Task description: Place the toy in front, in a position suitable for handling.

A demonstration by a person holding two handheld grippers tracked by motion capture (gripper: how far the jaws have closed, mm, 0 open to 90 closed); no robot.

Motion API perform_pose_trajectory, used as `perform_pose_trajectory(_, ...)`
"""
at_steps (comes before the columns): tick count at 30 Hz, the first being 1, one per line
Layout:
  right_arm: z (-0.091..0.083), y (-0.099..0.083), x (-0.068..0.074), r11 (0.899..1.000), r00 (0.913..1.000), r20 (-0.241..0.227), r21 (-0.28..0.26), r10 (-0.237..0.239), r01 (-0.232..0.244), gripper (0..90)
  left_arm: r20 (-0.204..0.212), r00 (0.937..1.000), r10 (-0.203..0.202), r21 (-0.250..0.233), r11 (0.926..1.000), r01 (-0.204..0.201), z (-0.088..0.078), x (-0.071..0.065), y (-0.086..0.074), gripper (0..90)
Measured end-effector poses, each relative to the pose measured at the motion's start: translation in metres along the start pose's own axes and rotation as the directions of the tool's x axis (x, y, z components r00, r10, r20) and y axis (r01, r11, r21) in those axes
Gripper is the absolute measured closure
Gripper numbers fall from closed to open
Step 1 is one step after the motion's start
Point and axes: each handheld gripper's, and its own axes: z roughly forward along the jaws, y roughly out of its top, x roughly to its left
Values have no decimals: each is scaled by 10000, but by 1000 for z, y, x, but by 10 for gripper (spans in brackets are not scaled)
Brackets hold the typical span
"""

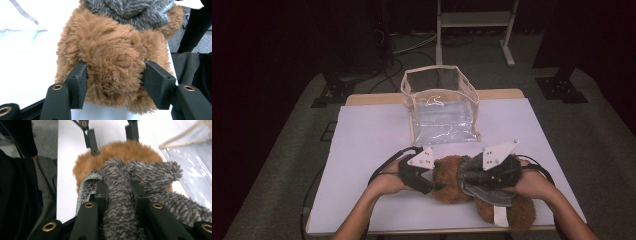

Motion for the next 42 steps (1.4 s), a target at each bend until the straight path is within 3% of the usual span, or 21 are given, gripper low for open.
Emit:
perform_pose_trajectory(4,-1,7,2,9998,9999,-49,-139,-148,147,716,144,9998,101,18,9999,-102,4,-1,2,408)
perform_pose_trajectory(9,8,25,4,9960,9990,-252,-823,-358,336,714,205,9995,227,49,9997,-228,4,-4,2,409)
perform_pose_trajectory(11,13,27,5,9962,9984,-310,-744,-478,453,714,144,9996,245,106,9996,-247,3,-4,0,410)
perform_pose_trajectory(15,9,15,6,9980,9986,-353,-510,-402,384,714,147,9996,245,12,9997,-245,1,-5,-4,416)
perform_pose_trajectory(24,-21,-12,-3,9991,9970,735,-366,242,-215,711,141,9992,372,123,9992,-374,3,-6,0,408)
perform_pose_trajectory(29,-15,-23,0,9975,9974,473,-464,551,-529,714,85,9992,378,51,9993,-378,-5,-2,3,407)
perform_pose_trajectory(31,-11,-24,5,9980,9986,292,-462,448,-434,714,68,9995,299,-320,9990,-296,-12,0,5,408)
perform_pose_trajectory(33,-9,-22,11,9986,9994,140,-430,311,-305,714,90,9997,234,-651,9976,-228,-17,1,9,438)
perform_pose_trajectory(37,-9,-14,16,9994,10000,-60,-333,31,-33,713,329,9986,426,-133,9990,-422,-5,-5,11,468)
perform_pose_trajectory(42,-14,7,11,9987,9997,85,-450,-224,228,713,681,9970,372,-276,9990,-354,0,-9,6,468)
